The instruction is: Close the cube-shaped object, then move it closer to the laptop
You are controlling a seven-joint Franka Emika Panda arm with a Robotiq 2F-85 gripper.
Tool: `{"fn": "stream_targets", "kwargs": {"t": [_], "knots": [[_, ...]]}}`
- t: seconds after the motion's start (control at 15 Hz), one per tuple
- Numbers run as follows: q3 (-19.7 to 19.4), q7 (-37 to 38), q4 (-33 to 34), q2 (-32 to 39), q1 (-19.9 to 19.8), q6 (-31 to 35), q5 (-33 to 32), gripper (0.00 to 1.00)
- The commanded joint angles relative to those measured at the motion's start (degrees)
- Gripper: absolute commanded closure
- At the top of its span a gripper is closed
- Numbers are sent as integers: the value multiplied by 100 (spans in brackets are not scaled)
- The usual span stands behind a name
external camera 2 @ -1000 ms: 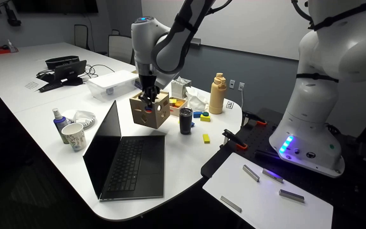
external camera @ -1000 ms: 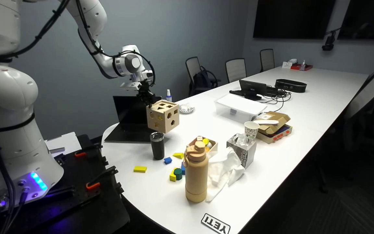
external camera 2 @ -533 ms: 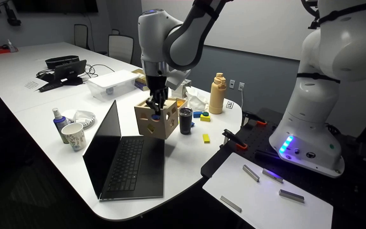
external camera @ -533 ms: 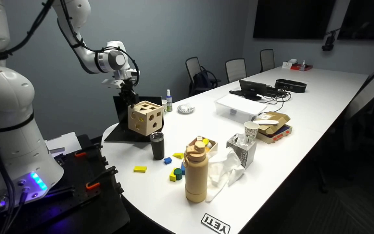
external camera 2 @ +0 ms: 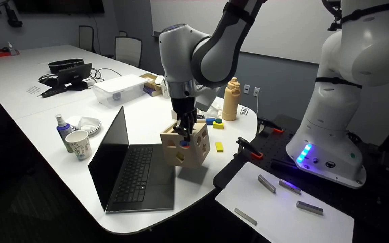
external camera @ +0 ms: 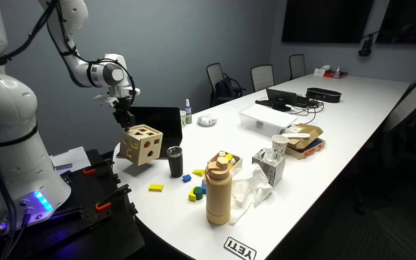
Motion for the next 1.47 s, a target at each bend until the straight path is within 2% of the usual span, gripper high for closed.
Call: {"fn": "stream_targets", "kwargs": {"t": [0.0,0.4,0.53,0.87,1.2,1.27,1.33,1.4], "knots": [[208,354,-505,-408,-12,126,94,95],[74,928,-940,-319,62,697,-538,95],[-103,1229,-1040,-259,115,891,-927,95],[-732,2307,-981,25,187,1175,-2563,95],[-988,2563,-782,579,195,1773,-3057,95],[-1022,2570,-745,682,206,1861,-3086,82],[-1067,2557,-696,782,222,1935,-3129,95],[-1087,2539,-655,867,226,1994,-3123,96]]}}
